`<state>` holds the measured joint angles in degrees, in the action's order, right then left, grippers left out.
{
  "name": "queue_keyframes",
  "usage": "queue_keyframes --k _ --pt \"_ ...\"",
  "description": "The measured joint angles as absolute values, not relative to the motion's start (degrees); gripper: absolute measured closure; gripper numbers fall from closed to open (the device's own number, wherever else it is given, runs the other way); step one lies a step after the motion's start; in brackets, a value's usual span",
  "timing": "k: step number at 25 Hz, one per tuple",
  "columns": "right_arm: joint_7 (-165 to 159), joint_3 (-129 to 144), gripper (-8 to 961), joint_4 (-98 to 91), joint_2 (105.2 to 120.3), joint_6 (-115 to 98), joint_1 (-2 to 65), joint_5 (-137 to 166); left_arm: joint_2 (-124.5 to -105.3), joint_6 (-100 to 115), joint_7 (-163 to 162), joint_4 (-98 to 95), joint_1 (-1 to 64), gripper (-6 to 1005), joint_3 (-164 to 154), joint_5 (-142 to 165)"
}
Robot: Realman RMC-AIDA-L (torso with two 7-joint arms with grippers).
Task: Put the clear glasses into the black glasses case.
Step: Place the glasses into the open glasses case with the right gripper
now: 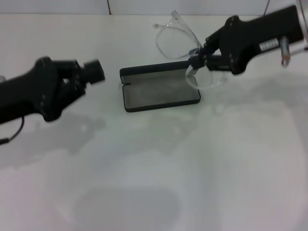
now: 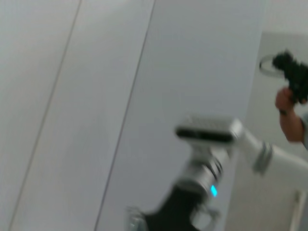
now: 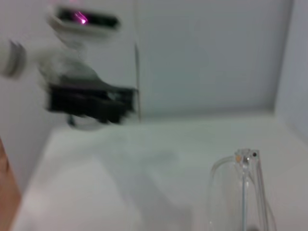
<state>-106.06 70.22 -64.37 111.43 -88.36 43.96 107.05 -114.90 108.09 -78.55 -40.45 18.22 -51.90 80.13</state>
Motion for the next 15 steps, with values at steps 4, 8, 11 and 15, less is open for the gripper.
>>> queue_keyframes --k 4,8,11,15 --pt "-112.4 70.0 853 -62.0 111.34 -90.2 52.3 122.2 -114.94 108.1 -79.8 -42.6 18.1 938 -52.1 85.8" --pt "-112.9 70.0 853 -58.7 114.04 -90.9 58.3 133.6 -115.24 108.1 -80.3 -44.8 17.9 938 -52.2 92.4" --pt "-113.0 71.4 853 -56.4 115.99 -90.0 61.1 137.1 -115.86 108.1 -79.5 -45.4 17.9 938 -52.2 95.7" --pt "-113.9 76.6 853 -53.7 116.21 -85.9 63.1 136.2 -116.26 108.1 -78.0 -45.4 18.3 938 -52.5 97.2"
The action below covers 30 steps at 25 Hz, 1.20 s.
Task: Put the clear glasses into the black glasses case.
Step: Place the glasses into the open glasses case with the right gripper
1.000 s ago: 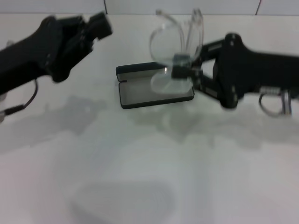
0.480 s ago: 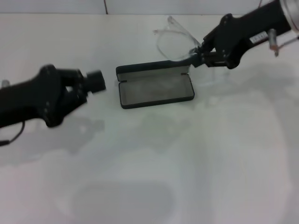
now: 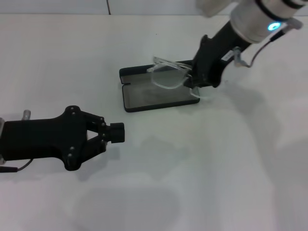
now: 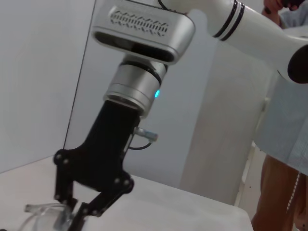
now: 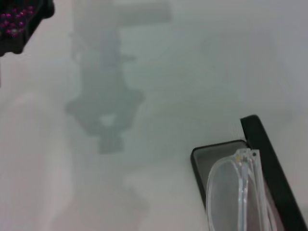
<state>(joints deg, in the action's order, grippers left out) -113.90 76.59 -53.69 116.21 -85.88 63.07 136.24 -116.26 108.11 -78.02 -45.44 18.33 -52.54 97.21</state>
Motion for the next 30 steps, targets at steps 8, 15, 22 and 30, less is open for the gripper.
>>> queue_keyframes --k 8,15,22,30 --pt "-114.1 79.4 852 -49.3 116.1 -81.9 66.5 136.8 -116.53 107.8 -77.7 -45.4 18.9 938 -52.3 97.6" --pt "-114.0 90.7 852 -48.9 116.16 -78.1 67.3 139.1 -116.55 107.7 -77.6 -45.4 19.2 936 -52.2 97.6" --pt "-114.3 93.5 852 -48.7 116.19 -74.9 67.9 138.6 -116.68 107.7 -77.6 -45.3 19.4 936 -52.2 97.7" --pt "-114.3 97.9 852 -47.9 116.2 -70.4 67.3 136.9 -116.72 107.7 -77.6 -45.3 19.5 936 -52.1 97.7"
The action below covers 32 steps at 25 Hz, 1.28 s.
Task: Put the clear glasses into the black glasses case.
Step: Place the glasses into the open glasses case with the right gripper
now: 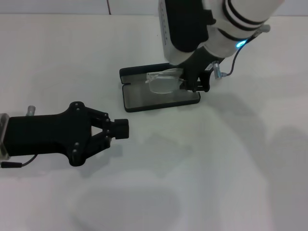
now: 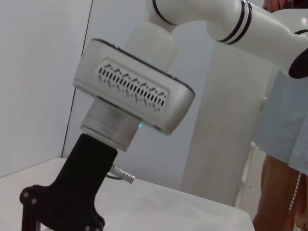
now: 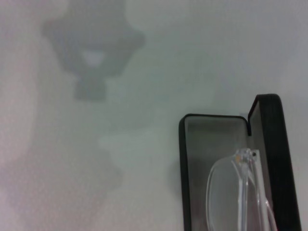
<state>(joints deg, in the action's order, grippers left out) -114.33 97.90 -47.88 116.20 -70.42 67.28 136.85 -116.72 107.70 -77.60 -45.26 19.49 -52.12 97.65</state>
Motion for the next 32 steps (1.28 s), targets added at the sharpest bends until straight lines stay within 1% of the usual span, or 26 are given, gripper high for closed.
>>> queue_keyframes --k 15,32 --pt "-114.0 103.4 853 -45.6 116.19 -63.2 66.6 132.5 -116.78 107.6 -77.6 -45.4 19.8 937 -52.1 97.5" --pt "-114.5 104.9 830 -42.1 116.19 -59.5 67.2 131.1 -116.81 107.5 -78.1 -45.4 20.4 937 -52.0 97.5"
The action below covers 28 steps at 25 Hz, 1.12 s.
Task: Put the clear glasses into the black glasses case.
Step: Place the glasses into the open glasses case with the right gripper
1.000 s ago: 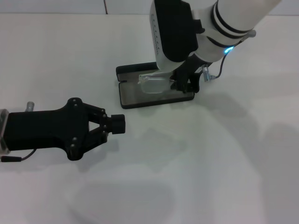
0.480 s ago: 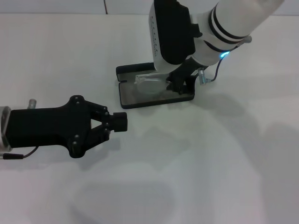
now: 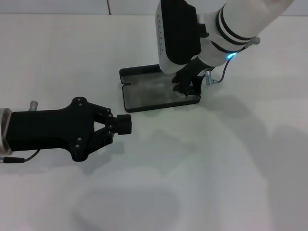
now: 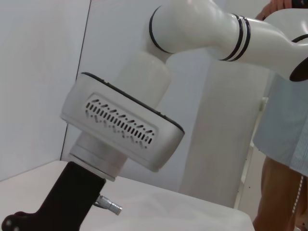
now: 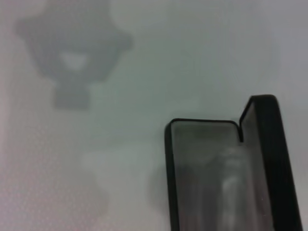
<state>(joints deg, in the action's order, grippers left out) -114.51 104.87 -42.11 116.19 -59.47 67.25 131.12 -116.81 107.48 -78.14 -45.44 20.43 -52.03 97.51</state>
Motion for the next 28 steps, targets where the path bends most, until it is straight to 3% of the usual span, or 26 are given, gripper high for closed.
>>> queue_keyframes --k 18,28 --pt "-114.1 106.1 822 -43.7 116.19 -56.9 66.6 130.9 -116.81 107.5 -78.3 -45.4 20.2 938 -51.9 97.4" --pt "-114.4 105.0 823 -50.0 116.19 -57.0 61.9 130.8 -116.81 107.5 -78.3 -45.4 19.7 938 -51.9 97.3"
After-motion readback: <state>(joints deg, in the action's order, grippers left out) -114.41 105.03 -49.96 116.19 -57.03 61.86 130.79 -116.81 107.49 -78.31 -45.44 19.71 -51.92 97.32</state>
